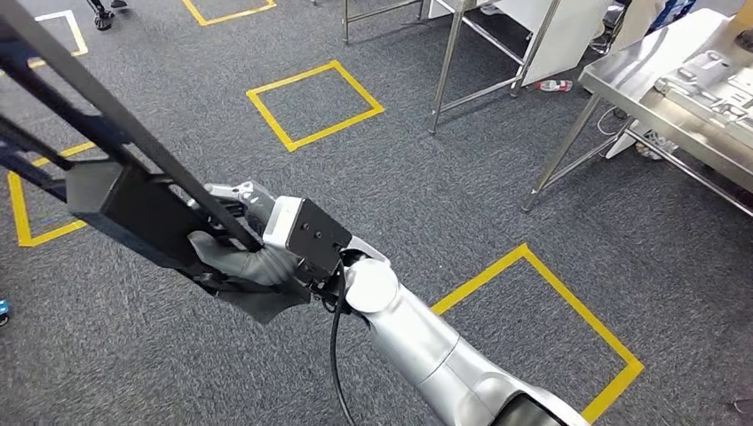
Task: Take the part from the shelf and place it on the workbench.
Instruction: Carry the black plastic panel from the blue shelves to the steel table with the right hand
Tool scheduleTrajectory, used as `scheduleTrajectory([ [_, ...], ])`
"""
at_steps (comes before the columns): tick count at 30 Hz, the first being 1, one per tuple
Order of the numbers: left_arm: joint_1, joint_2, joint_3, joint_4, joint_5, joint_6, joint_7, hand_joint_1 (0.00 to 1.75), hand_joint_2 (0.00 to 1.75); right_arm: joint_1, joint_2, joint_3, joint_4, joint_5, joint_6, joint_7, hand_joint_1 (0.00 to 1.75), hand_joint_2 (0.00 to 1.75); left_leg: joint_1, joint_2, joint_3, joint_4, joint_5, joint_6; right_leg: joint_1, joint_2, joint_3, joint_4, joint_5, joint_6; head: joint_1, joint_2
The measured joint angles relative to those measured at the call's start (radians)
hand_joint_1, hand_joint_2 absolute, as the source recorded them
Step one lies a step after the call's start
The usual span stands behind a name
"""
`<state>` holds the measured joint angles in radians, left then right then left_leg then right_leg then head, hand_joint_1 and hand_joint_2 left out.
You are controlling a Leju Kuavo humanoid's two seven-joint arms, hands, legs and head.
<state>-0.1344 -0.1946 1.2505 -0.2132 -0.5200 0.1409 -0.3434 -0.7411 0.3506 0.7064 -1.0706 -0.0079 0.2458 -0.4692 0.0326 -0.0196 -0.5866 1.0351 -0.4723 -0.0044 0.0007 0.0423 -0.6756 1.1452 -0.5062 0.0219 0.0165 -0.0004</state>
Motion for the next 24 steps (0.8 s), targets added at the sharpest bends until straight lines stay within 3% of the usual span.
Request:
scheduleTrajectory([
  [2, 0.0, 0.0, 0.0, 0.0, -0.002, -0.001, 0.001, 0.0, 1.75, 0.0, 0.0, 0.001, 0.004, 0.0, -0.004, -0.004, 1.43, 1.75, -0.006, 0.025, 0.0, 0.0, -0.002, 0.005, -0.002, -0.031, -0.069, 0.137, -0.054, 0.004, 0.004, 0.0],
  [3, 0.0, 0.001, 0.0, 0.0, -0.003, 0.0, 0.002, 0.0, 1.75, 0.001, 0.0, 0.001, 0.007, 0.002, -0.006, -0.006, 1.43, 1.75, -0.009, 0.037, 0.0, 0.0, -0.003, 0.006, -0.003, -0.035, -0.09, 0.174, -0.061, 0.003, 0.005, 0.0],
  [4, -0.001, 0.002, 0.0, 0.0, -0.003, 0.0, 0.003, 0.0, 1.75, 0.001, 0.0, 0.001, 0.01, 0.003, -0.007, -0.007, 1.43, 1.75, -0.011, 0.049, 0.002, 0.0, -0.005, 0.007, -0.003, -0.037, -0.091, 0.173, -0.049, -0.001, 0.005, 0.0],
  [6, -0.004, 0.002, -0.001, 0.0, -0.003, 0.0, 0.004, 0.0, 1.75, -0.001, 0.0, 0.002, 0.013, 0.006, -0.009, -0.009, 1.43, 1.75, -0.016, 0.07, 0.009, -0.001, -0.01, 0.008, 0.006, -0.054, -0.032, 0.056, 0.018, -0.017, 0.005, 0.0],
  [8, -0.007, 0.0, -0.001, 0.0, -0.003, -0.001, 0.004, 0.0, 1.75, -0.005, 0.0, 0.004, 0.014, 0.007, -0.01, -0.012, 1.43, 1.75, -0.02, 0.089, 0.017, -0.003, -0.015, 0.004, 0.024, -0.098, 0.037, -0.076, 0.061, -0.04, 0.004, 0.0],
  [10, -0.009, -0.002, -0.001, 0.0, -0.003, -0.001, 0.006, 0.0, 1.75, -0.009, 0.0, 0.006, 0.016, 0.008, -0.011, -0.014, 1.43, 1.75, -0.021, 0.108, 0.022, -0.006, -0.018, -0.003, 0.036, -0.115, 0.056, -0.118, 0.062, -0.052, 0.003, 0.0],
  [12, -0.012, -0.003, -0.001, 0.0, -0.003, -0.001, 0.008, 0.0, 1.75, -0.009, 0.001, 0.007, 0.017, 0.008, -0.012, -0.014, 1.43, 1.75, -0.021, 0.122, 0.03, -0.012, -0.021, -0.012, 0.033, -0.092, 0.062, -0.135, 0.07, -0.056, 0.004, 0.0],
  [14, -0.013, -0.002, -0.001, 0.0, -0.003, -0.001, 0.008, 0.0, 1.75, -0.011, 0.001, 0.007, 0.019, 0.008, -0.013, -0.015, 1.43, 1.75, -0.021, 0.088, 0.021, 0.02, -0.045, -0.02, 0.023, -0.07, 0.077, -0.158, 0.081, -0.059, 0.004, 0.0],
  [16, -0.011, 0.0, -0.001, 0.0, -0.003, -0.001, 0.008, 0.0, 1.75, -0.013, 0.002, 0.008, 0.021, 0.008, -0.013, -0.016, 1.43, 1.75, -0.019, 0.04, -0.034, 0.131, -0.097, -0.026, 0.017, -0.048, 0.085, -0.168, 0.085, -0.061, 0.002, 0.0],
  [18, -0.008, 0.002, -0.001, 0.0, -0.003, -0.001, 0.009, 0.0, 1.75, -0.011, 0.002, 0.009, 0.026, 0.008, -0.013, -0.016, 1.43, 1.75, -0.017, 0.028, -0.097, 0.242, -0.13, -0.033, 0.016, -0.022, 0.086, -0.165, 0.083, -0.062, -0.001, 0.0],
  [19, -0.007, 0.004, -0.001, 0.0, -0.003, -0.001, 0.009, 0.0, 1.75, -0.01, 0.002, 0.01, 0.028, 0.008, -0.012, -0.016, 1.43, 1.75, -0.016, 0.027, -0.109, 0.253, -0.119, -0.035, 0.015, -0.008, 0.086, -0.162, 0.081, -0.06, -0.001, 0.0],
  [21, -0.007, 0.006, -0.001, 0.0, -0.002, -0.004, 0.01, 0.0, 1.75, -0.009, 0.002, 0.011, 0.03, 0.008, -0.013, -0.015, 1.43, 1.75, -0.009, 0.019, -0.078, 0.161, -0.046, -0.041, 0.012, 0.021, 0.086, -0.149, 0.073, -0.054, -0.002, 0.0],
  [22, -0.007, 0.006, -0.001, 0.0, -0.002, -0.006, 0.01, 0.0, 1.75, -0.01, 0.002, 0.011, 0.031, 0.008, -0.013, -0.015, 1.43, 1.75, -0.004, -0.002, -0.051, 0.098, -0.016, -0.044, 0.011, 0.033, 0.084, -0.14, 0.067, -0.049, -0.002, 0.0],
  [24, -0.006, 0.007, -0.001, 0.001, -0.002, -0.012, 0.01, 0.0, 1.75, -0.011, 0.002, 0.013, 0.031, 0.008, -0.014, -0.015, 1.43, 1.75, 0.003, -0.042, -0.017, 0.016, 0.008, -0.04, 0.009, 0.054, 0.071, -0.12, 0.059, -0.038, -0.002, 0.0],
])
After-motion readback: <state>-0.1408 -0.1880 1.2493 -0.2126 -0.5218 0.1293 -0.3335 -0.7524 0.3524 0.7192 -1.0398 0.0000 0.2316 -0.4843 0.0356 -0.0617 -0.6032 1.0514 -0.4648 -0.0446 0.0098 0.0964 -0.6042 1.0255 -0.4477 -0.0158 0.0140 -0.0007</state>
